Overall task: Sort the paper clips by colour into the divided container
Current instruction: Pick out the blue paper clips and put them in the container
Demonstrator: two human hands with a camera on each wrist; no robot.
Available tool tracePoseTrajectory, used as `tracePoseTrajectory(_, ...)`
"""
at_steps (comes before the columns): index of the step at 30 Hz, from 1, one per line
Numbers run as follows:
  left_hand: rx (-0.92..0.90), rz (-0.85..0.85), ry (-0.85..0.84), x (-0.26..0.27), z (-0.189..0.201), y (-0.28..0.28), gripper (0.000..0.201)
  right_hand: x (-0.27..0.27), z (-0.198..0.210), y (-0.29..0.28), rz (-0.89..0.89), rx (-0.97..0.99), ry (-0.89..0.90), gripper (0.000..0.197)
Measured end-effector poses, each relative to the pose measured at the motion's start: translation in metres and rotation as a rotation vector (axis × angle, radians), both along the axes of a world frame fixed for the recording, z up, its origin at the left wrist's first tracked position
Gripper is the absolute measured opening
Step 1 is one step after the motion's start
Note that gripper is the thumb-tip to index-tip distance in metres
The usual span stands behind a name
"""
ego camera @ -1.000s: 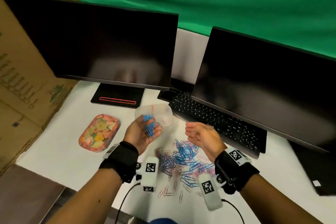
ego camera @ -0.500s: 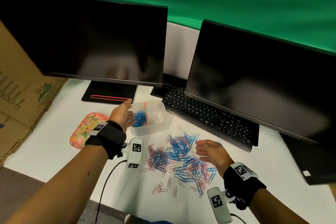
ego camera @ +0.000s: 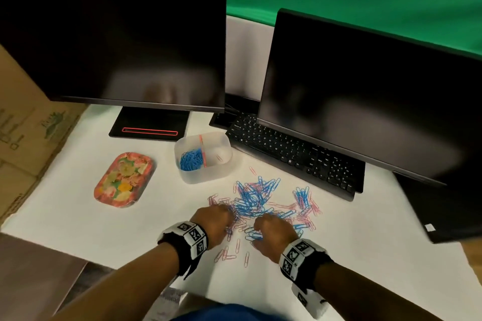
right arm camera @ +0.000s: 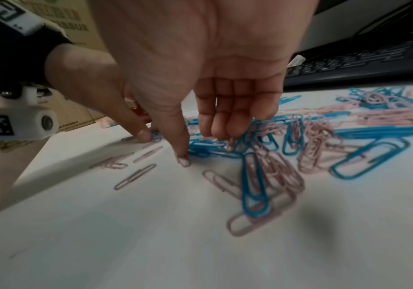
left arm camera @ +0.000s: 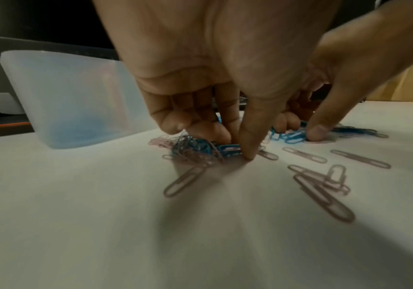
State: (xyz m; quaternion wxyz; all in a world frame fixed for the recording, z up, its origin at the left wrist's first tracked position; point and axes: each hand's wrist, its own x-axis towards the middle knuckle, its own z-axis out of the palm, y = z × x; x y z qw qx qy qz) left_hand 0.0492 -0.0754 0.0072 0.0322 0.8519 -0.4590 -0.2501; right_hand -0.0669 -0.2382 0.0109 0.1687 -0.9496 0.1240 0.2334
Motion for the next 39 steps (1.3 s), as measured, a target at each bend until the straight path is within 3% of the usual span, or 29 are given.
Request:
tracePoseTrajectory(4,0.018,0.013,-0.035,0.002,-0.003,-0.003,0.015,0.003,-0.004,-0.002,-0.026,0.039,-0.052,0.03)
tracePoseTrajectory(7,-0.004,0.047,-0.028,0.006,-0.002,-0.004,0.014,0.002,-0.002,-0.006,-0.021,0.061,-0.081,0.035)
tracePoseTrajectory(14,-0.206,0.229,0.079,0.014,0.003,0.001,0.006,0.013,0.0,-0.008,0.018,0.015,-0.084,0.035)
tracePoseTrajectory(18,-0.33,0.426,0.261,0.019,0.011,0.0,0.013,0.021,0.002,-0.009,0.051,-0.018,-0.056,0.037)
tracePoseTrajectory(22,-0.476,0.621,0.412,0.024,0.011,0.001,0.017,0.027,-0.003,-0.005,0.105,-0.105,-0.053,0.023)
tracePoseTrajectory(27,-0.528,0.758,0.574,0.027,0.009,0.004,0.023,0.027,-0.009,-0.007,0.102,-0.089,-0.084,0.022)
tracePoseTrajectory(30,-0.555,0.876,0.715,0.028,0.007,0.003,0.028,0.027,-0.006,-0.012,-0.021,0.05,-0.124,0.018)
tracePoseTrajectory(35,-0.626,1.094,0.959,0.027,0.008,0.0,0.016,0.026,0.005,-0.031,-0.441,0.468,-0.173,0.009)
tracePoseTrajectory(39,-0.545,1.01,0.833,0.024,0.006,-0.003,0.013,0.026,0.014,-0.044,-0.753,0.958,-0.13,0.003)
